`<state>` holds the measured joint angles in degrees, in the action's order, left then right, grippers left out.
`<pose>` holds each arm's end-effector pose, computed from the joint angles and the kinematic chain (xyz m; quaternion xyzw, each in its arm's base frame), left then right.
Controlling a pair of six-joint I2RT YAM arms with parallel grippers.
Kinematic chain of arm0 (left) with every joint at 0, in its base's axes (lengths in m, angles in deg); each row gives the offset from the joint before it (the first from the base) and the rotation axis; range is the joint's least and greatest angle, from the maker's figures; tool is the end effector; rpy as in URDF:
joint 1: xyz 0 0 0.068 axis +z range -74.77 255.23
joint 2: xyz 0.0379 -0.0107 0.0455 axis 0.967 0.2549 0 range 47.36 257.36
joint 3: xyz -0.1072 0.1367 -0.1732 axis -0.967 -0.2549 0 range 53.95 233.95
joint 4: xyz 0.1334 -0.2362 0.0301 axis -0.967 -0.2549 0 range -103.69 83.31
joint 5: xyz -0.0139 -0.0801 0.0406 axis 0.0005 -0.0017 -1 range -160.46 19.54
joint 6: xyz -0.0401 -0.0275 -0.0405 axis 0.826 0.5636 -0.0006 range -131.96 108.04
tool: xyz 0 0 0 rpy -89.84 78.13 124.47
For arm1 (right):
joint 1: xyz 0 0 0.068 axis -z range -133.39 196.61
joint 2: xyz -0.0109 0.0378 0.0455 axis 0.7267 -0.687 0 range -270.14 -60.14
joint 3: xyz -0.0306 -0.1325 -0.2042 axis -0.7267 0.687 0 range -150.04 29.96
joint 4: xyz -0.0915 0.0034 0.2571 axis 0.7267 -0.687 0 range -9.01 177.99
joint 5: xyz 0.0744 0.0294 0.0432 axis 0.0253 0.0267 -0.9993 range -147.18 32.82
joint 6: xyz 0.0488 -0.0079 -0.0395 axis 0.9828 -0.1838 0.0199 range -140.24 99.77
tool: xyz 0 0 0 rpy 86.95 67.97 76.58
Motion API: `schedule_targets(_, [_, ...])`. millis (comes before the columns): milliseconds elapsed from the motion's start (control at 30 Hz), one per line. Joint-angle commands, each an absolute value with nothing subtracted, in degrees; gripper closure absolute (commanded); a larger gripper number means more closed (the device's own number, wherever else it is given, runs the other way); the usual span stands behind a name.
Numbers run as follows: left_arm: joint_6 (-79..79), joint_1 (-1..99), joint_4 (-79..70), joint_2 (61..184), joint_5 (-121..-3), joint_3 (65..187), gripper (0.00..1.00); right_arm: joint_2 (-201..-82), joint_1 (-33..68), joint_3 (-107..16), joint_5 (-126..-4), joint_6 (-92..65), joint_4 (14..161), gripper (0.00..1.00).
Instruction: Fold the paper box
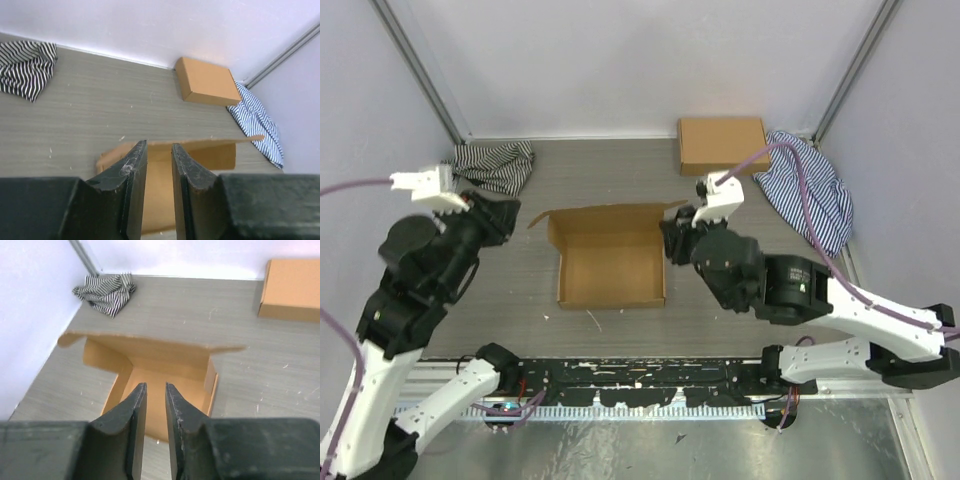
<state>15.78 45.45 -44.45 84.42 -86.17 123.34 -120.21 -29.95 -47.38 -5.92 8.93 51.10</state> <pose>0.1260 -0.0568 0.4322 -0.0789 0.7344 -0.2321 0.6329 0.0900 0.2136 0.4162 -0.0679 0.7749 0.2007 0.5955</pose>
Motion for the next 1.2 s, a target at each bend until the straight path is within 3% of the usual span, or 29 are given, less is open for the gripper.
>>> schedule_targets(0, [8.65,45.41,-39.08,96.61,-85.12,130.09,0.66,-128.00,-18.12,-59.57,-13.72,-2.53,52.30,0.71])
schedule_targets(100, [5.47,45.43,-40.36,106.47,-84.47,137.40,0.66,-135.07,-1.40,-66.46,-34.83,-2.70,52.35,0.69])
schedule_targets(167, [3.93,45.44,-41.04,112.98,-83.51,141.86,0.66,-140.80,4.14,-70.89,-42.65,-3.54,51.87,0.68])
schedule_targets(333, [3.19,46.13,-43.77,123.43,-77.85,145.12,0.68,-153.06,8.12,-78.31,-55.17,-4.32,49.05,0.71])
schedule_targets(433, [5.21,46.14,-47.37,124.36,-73.57,141.66,0.82,-154.49,7.77,-74.59,-60.73,-4.28,47.39,0.78])
schedule_targets(533, [8.30,46.14,-45.30,118.28,-70.75,131.04,0.89,-149.32,7.26,-62.13,-63.19,-1.86,51.96,0.81])
schedule_targets(800, [14.34,45.66,-45.07,103.86,-66.12,108.63,0.92,-138.52,1.31,-37.20,-60.82,2.32,55.68,0.80])
schedule_targets(1000, [17.64,45.54,-44.18,100.38,-66.70,100.02,0.92,-136.19,-0.85,-26.94,-58.47,5.47,61.19,0.80])
schedule_targets(1167, [19.65,45.12,-43.06,98.74,-66.40,97.58,0.92,-134.18,-1.46,-25.57,-57.00,6.97,62.40,0.80])
